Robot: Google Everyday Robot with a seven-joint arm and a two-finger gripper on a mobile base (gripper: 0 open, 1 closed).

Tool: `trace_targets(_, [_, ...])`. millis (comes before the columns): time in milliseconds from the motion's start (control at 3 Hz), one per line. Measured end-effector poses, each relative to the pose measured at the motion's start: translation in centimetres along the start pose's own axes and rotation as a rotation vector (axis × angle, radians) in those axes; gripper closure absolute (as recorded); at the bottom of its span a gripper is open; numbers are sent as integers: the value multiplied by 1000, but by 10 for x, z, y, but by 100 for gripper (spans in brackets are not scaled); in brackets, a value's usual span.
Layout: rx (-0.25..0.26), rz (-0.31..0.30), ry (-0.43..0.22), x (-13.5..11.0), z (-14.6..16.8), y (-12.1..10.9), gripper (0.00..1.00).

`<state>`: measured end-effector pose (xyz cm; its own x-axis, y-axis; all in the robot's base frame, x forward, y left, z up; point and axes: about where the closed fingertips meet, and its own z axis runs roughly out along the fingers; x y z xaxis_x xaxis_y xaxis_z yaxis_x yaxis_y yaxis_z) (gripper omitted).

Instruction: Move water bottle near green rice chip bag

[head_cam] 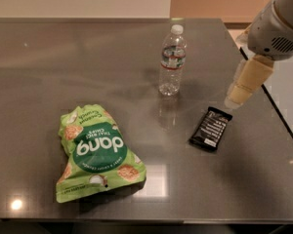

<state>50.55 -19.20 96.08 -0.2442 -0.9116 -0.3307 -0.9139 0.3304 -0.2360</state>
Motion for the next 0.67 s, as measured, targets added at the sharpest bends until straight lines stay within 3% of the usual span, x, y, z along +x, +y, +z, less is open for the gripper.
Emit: trace_targets(667, [20, 51, -159, -49, 37, -42, 0])
